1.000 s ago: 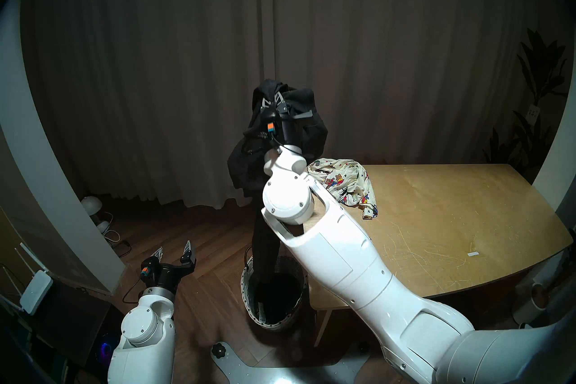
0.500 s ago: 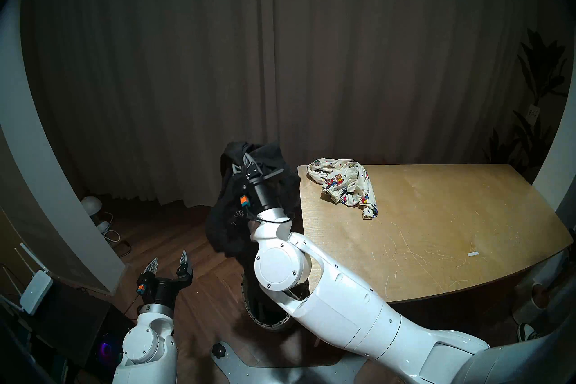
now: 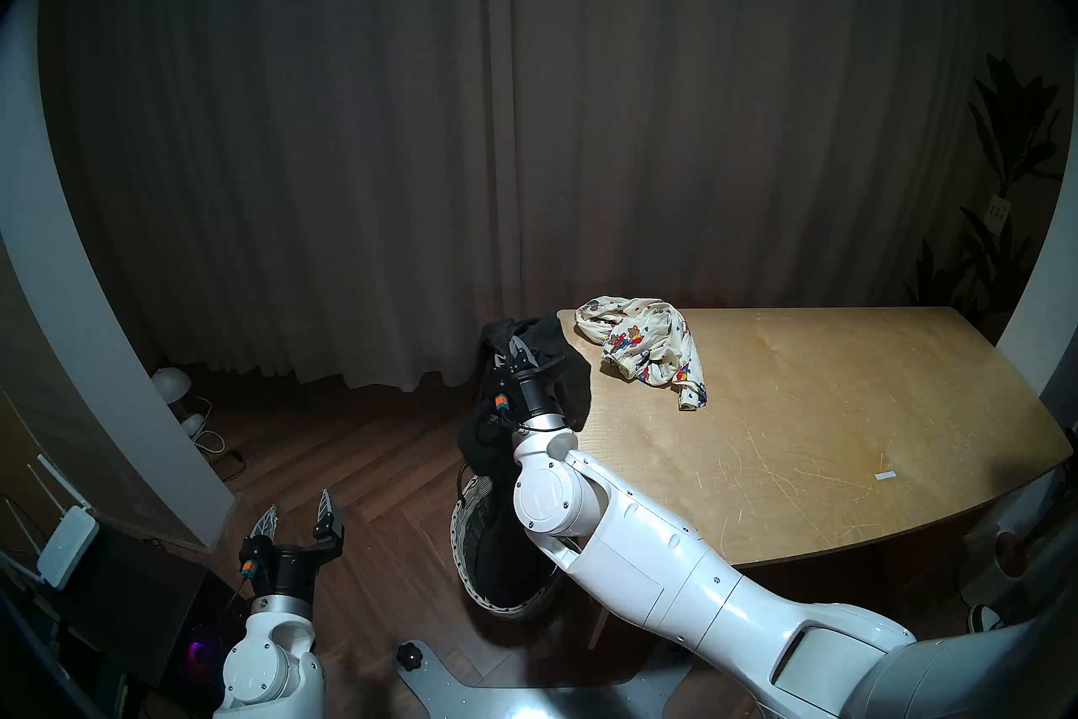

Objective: Toss clothes into the laundry hamper

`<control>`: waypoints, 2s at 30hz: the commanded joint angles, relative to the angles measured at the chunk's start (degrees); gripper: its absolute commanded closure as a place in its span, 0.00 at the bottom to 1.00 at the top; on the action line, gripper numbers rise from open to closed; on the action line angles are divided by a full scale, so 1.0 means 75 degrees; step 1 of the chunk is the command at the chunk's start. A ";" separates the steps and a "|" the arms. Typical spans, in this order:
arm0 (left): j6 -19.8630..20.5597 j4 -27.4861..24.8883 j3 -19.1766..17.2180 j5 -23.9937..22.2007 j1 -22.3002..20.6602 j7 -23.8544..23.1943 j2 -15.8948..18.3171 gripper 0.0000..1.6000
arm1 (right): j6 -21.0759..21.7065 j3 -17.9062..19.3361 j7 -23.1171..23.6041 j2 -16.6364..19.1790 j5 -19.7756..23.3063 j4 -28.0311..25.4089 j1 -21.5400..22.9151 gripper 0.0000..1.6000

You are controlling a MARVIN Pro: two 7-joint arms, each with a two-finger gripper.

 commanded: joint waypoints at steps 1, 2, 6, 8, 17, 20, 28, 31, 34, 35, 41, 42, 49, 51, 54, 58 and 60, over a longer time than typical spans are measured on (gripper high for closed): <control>-0.0035 -0.0084 0.0007 0.0055 -0.0182 -0.0028 0.0092 0.00 | -0.0140 -0.0047 -0.0108 -0.0773 -0.0115 0.0148 0.0746 1.00; -0.0028 -0.0080 0.0010 0.0055 -0.0196 -0.0031 0.0093 0.00 | -0.0134 -0.0066 -0.0091 -0.0834 -0.0135 0.0201 0.0815 1.00; -0.0018 -0.0083 0.0010 0.0071 -0.0240 -0.0040 0.0095 0.00 | -0.0131 -0.0084 -0.0106 -0.1054 -0.0173 0.0540 0.1046 1.00; -0.0011 -0.0091 0.0003 0.0080 -0.0253 -0.0039 0.0103 0.00 | -0.0204 -0.0090 -0.0151 -0.1085 -0.0190 0.0699 0.1089 1.00; 0.0052 -0.0014 -0.0045 0.0064 -0.0395 -0.0121 0.0203 0.00 | -0.1005 -0.0304 -0.0507 -0.0462 -0.0365 0.0757 0.0513 1.00; 0.0064 0.0048 -0.0032 0.0058 -0.0484 -0.0175 0.0242 0.00 | -0.1094 -0.0365 -0.0572 -0.0343 -0.0387 0.0784 0.0384 1.00; 0.0118 0.0015 -0.0073 0.0030 -0.0520 -0.0252 0.0322 0.00 | -0.1058 -0.0415 -0.0648 -0.0417 -0.0387 0.1058 0.0439 1.00; 0.0108 0.0047 -0.0091 0.0022 -0.0509 -0.0267 0.0331 0.00 | -0.1037 -0.0460 -0.0646 -0.0564 -0.0419 0.1218 0.0556 1.00; 0.0104 0.0042 -0.0118 0.0011 -0.0489 -0.0261 0.0329 0.00 | -0.1007 -0.0513 -0.0624 -0.0753 -0.0466 0.1408 0.0703 1.00; 0.0103 0.0041 -0.0126 0.0007 -0.0483 -0.0263 0.0329 0.00 | -0.0989 -0.0522 -0.0614 -0.0813 -0.0470 0.1468 0.0740 1.00; 0.0100 0.0028 -0.0172 -0.0020 -0.0430 -0.0241 0.0301 0.00 | -0.0994 -0.0623 -0.0625 -0.1055 -0.0543 0.1725 0.0853 1.00; 0.0099 0.0029 -0.0176 -0.0023 -0.0425 -0.0243 0.0298 0.00 | -0.1005 -0.0647 -0.0635 -0.1078 -0.0563 0.1766 0.0859 1.00; 0.0083 -0.0005 -0.0207 -0.0001 -0.0400 -0.0188 0.0263 0.00 | -0.0985 -0.0598 -0.0814 -0.0919 -0.0556 0.1871 0.0802 0.69; 0.0057 -0.0034 -0.0279 -0.0058 -0.0352 -0.0161 0.0232 0.00 | -0.1065 -0.0564 -0.0789 -0.0375 -0.0589 0.1511 0.0654 0.00; 0.0055 0.0029 -0.0328 -0.0079 -0.0324 -0.0181 0.0248 0.00 | -0.1034 -0.0193 -0.0919 0.0067 -0.0696 0.1663 0.0469 0.00; 0.0052 0.0039 -0.0331 -0.0089 -0.0317 -0.0182 0.0249 0.00 | -0.1030 0.0086 -0.0952 0.0276 -0.0730 0.1813 0.0382 0.00; 0.0053 0.0050 -0.0317 -0.0096 -0.0330 -0.0180 0.0252 0.00 | -0.1173 0.0299 -0.0927 0.0527 -0.0805 0.1605 0.0244 0.00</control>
